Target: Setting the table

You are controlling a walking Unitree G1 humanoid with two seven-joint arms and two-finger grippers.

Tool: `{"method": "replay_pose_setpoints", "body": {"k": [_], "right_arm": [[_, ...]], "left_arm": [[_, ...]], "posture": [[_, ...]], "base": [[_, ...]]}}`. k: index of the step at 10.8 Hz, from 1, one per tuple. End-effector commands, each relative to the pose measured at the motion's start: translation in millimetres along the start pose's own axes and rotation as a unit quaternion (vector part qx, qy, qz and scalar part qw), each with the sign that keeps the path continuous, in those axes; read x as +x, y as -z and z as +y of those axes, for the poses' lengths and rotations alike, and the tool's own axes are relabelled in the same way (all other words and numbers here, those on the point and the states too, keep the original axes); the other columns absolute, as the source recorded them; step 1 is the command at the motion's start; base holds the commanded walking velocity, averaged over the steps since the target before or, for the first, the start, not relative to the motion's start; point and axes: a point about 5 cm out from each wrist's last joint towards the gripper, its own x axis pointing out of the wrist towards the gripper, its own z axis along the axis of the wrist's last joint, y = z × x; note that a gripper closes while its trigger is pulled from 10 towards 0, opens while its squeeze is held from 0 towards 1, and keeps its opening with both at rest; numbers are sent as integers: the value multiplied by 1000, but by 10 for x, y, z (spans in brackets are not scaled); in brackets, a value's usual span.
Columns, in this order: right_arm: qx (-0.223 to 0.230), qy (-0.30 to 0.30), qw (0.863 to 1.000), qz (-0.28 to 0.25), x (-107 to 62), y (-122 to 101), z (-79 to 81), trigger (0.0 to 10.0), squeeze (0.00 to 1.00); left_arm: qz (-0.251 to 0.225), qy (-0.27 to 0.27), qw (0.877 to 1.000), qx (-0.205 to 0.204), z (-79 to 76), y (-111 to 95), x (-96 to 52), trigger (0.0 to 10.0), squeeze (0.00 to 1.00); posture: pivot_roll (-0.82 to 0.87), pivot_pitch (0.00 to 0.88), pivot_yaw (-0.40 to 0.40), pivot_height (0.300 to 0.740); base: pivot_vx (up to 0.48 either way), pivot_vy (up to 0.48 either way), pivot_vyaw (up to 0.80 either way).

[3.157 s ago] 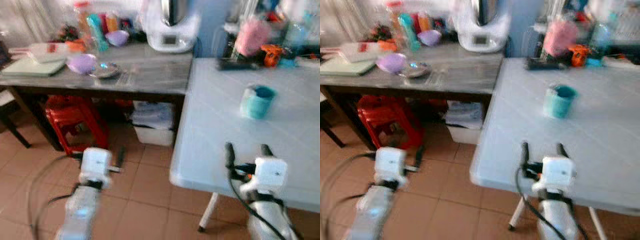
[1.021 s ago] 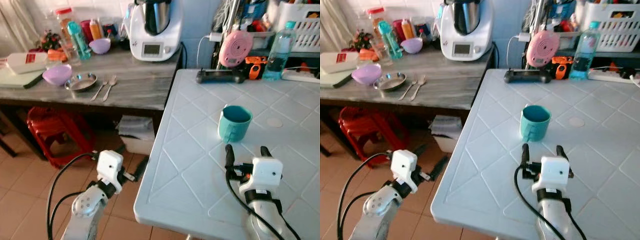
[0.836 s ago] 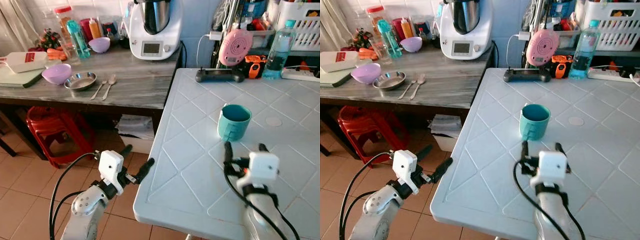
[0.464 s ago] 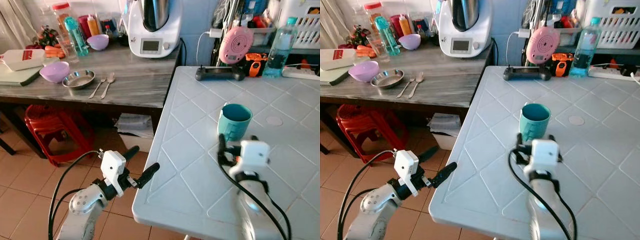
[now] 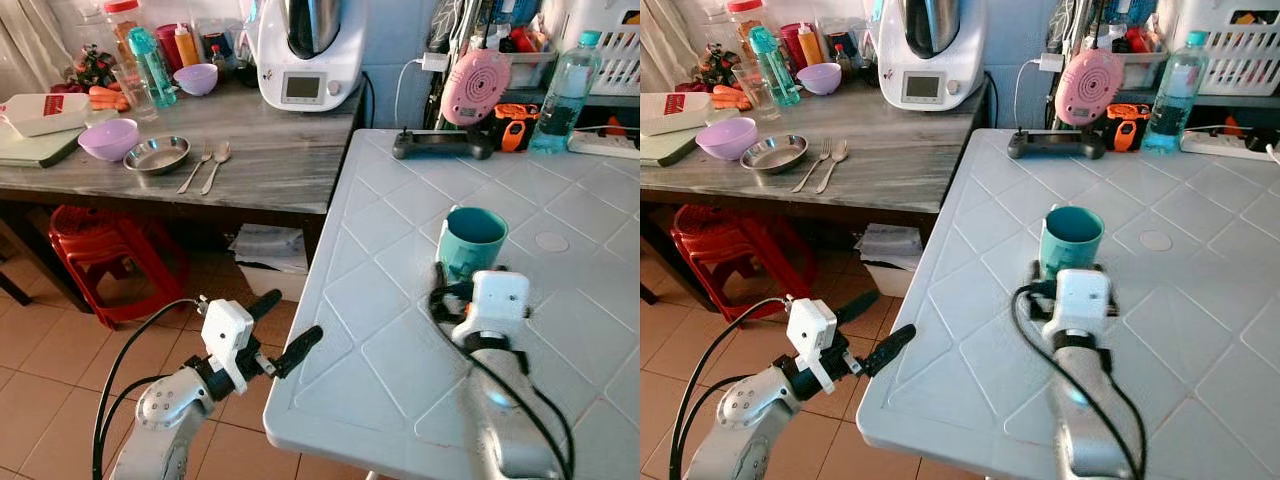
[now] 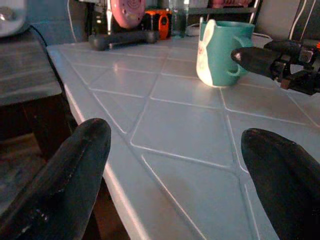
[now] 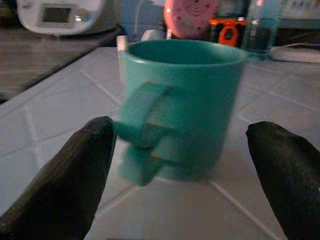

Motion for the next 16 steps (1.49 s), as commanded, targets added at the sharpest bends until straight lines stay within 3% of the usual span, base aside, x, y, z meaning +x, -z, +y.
{"method": "replay_pose_setpoints", "body": {"k": [1, 4, 8, 9, 11, 16], "right_arm": [[-3, 9, 1000, 6, 23, 11, -30, 10000, 0], [-18, 43, 999, 3, -9, 23, -233, 10000, 0], [-21, 22, 1000, 2, 100, -8, -163, 10000, 0], [-21, 12, 1000, 2, 130, -12, -146, 7255, 0], [-26, 1, 1000, 7, 142, 10, -141, 0, 0], [-27, -1, 1000, 4, 170, 11, -167, 0, 0]], "left_arm": [[5, 2, 1000, 4, 6, -26, -13, 10000, 0], [12, 0, 1000, 2, 45, 23, -8, 10000, 0], [19, 37, 999, -3, 15, 64, -54, 10000, 0], [23, 45, 999, 0, -5, 73, -67, 10000, 0], [22, 46, 999, -2, -15, 74, -57, 10000, 0], [27, 43, 999, -2, 15, 150, -40, 10000, 0]], "posture": [[42, 0, 87, 740], [35, 0, 95, 740], [40, 0, 92, 740], [44, 0, 89, 740], [48, 0, 84, 740], [42, 0, 89, 740]], "base": [[0, 0, 0], [0, 0, 0], [0, 0, 0], [0, 0, 0], [0, 0, 0], [0, 0, 0]]}}
